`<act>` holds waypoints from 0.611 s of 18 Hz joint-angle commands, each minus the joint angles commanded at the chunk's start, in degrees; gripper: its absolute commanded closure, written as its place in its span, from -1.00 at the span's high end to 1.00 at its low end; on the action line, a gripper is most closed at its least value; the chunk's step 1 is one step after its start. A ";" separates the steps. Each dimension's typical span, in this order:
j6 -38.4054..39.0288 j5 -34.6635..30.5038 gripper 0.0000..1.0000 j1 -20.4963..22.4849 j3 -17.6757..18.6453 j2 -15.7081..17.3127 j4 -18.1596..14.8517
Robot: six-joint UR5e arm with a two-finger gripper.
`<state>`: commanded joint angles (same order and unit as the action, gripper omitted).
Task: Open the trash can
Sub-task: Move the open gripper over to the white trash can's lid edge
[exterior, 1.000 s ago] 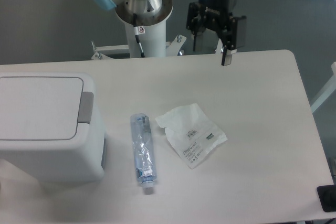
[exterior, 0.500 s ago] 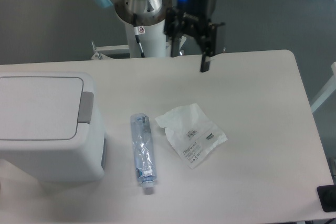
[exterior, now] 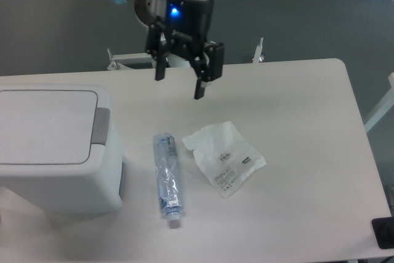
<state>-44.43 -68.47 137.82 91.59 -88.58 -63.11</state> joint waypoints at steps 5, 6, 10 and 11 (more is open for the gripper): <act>19.97 -0.26 1.00 -5.19 -1.68 -4.92 11.49; 21.22 -0.26 1.00 -5.63 -1.68 -5.37 12.39; 21.67 -0.26 1.00 -5.81 -1.68 -5.99 12.57; 21.58 -0.35 1.00 -5.72 -1.33 -6.33 12.66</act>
<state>-22.85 -68.82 132.10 90.26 -94.92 -50.45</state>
